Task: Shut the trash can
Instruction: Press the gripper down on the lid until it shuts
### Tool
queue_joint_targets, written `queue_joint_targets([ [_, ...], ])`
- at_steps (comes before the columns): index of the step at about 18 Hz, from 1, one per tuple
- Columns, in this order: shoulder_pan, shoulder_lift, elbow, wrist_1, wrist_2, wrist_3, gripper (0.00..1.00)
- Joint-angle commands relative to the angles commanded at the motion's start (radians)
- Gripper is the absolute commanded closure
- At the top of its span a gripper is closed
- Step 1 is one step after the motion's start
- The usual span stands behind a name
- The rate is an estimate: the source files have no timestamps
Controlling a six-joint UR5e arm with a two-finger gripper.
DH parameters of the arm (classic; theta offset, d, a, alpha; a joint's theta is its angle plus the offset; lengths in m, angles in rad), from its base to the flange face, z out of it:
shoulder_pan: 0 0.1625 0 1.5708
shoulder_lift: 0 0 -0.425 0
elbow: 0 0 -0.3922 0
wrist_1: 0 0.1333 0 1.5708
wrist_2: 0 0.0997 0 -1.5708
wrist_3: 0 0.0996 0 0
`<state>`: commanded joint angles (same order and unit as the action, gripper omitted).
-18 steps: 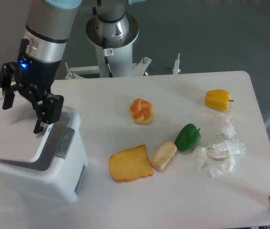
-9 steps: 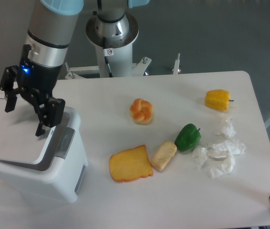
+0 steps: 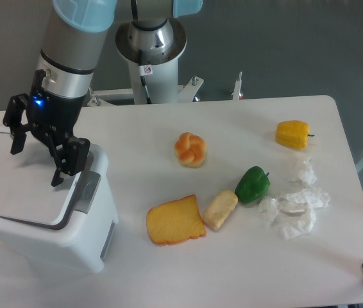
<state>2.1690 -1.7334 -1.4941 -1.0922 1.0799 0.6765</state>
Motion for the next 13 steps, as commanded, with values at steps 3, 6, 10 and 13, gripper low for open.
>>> queue_joint_targets([
  [3,0.002,0.0,0.0,-0.002,0.0,0.0,0.0],
  [6,0.003,0.0,-0.003,-0.002,0.002,0.0,0.0],
  [10,0.002,-0.002,-0.005,0.0,0.034,0.0,0.0],
  [13,0.002,-0.002,-0.003,0.0,0.034,0.0,0.0],
])
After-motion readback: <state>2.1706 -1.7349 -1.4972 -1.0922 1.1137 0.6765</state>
